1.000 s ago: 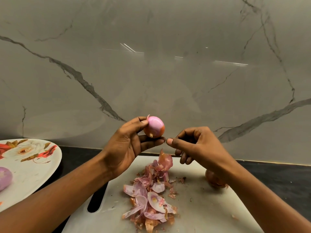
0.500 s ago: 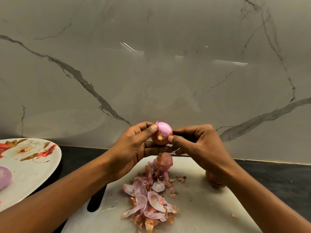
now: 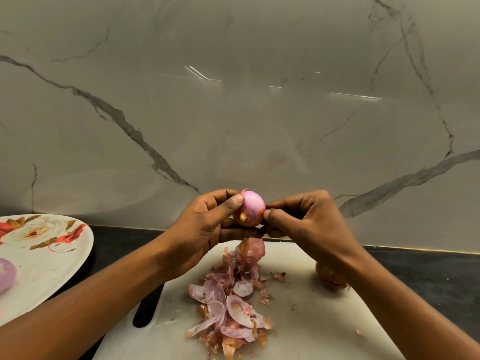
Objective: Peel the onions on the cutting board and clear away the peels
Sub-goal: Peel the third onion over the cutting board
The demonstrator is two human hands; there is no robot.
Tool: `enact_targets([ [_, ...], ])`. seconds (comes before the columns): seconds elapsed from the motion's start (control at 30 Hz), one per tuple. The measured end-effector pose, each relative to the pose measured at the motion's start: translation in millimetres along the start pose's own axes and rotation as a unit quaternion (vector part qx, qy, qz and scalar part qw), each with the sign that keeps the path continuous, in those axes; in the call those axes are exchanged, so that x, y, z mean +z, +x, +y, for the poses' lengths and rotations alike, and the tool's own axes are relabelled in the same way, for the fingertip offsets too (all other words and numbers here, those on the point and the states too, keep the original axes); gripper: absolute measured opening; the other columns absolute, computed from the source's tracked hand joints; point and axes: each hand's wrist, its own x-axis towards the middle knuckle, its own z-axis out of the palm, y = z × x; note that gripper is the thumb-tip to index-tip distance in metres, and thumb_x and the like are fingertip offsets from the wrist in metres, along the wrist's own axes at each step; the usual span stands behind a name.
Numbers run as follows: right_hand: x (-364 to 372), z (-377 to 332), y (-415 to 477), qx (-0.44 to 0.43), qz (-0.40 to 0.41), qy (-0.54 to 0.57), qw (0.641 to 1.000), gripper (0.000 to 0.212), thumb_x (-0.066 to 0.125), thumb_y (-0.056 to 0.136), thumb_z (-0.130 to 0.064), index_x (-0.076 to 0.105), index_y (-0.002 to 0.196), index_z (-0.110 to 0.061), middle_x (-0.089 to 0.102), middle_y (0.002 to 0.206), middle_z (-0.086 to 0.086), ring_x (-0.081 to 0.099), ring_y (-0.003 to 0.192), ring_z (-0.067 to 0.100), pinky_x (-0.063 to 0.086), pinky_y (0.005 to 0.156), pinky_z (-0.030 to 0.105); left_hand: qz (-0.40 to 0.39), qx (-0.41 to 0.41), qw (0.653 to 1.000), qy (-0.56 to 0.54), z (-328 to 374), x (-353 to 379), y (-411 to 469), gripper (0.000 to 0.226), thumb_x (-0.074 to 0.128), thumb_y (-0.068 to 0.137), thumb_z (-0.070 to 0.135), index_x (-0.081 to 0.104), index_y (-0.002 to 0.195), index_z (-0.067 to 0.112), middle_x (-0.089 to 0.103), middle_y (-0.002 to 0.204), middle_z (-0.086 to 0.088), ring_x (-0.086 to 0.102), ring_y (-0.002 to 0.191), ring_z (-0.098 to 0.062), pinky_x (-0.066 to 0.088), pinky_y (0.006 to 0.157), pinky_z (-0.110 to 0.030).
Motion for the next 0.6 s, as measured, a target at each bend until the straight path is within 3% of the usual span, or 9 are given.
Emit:
enact_targets([
  [0.13,1.3,-0.8,-1.3,-0.008,-0.005,0.0,1.0,0.029,0.084,0.081,-0.033,0.084,0.106,-0.018,0.083,0.09,-0.005,0.08,0.082,0.013,0.066,0.073,0.028,-0.002,0.004,1.0,0.004,-0.9,-1.1,-0.1,0.04,0.058,0.097,0.03,0.064,0.128,0.006,0.074,0.123,-0.02,0.074,0.11,-0.041,0.061,0.097,-0.047],
  [0.27,1.2,-1.0,0.0,-0.005,0.0,-0.001,1.0,0.016,0.084,0.087,-0.017,0.083,0.102,-0.024,0.083,0.087,-0.007,0.08,0.08,0.012,0.063,0.07,0.023,-0.004,0.002,1.0,0.002,-1.2,-0.4,-0.7,0.042,0.058,0.096,0.03,0.063,0.129,0.005,0.073,0.124,-0.02,0.075,0.109,-0.041,0.061,0.097,-0.046],
  [0.4,-0.4,-0.7,0.1,0.008,0.016,0.028,0.999,0.027,0.073,0.093,0.0,0.083,0.095,-0.025,0.082,0.082,-0.001,0.08,0.078,0.019,0.064,0.071,0.025,-0.016,0.002,1.0,-0.012,0.3,-0.1,-1.5,0.042,0.056,0.098,0.03,0.063,0.131,0.006,0.073,0.124,-0.02,0.074,0.11,-0.041,0.061,0.097,-0.044],
  [0.6,1.0,-0.9,1.3,0.003,0.024,0.038,0.999,0.022,0.074,0.096,-0.009,0.081,0.109,-0.025,0.083,0.093,-0.003,0.08,0.087,0.018,0.066,0.079,0.032,-0.011,0.016,0.999,-0.05,2.8,-0.4,0.5,0.041,0.056,0.099,0.025,0.06,0.135,0.006,0.073,0.127,-0.02,0.073,0.113,-0.043,0.062,0.095,-0.04],
])
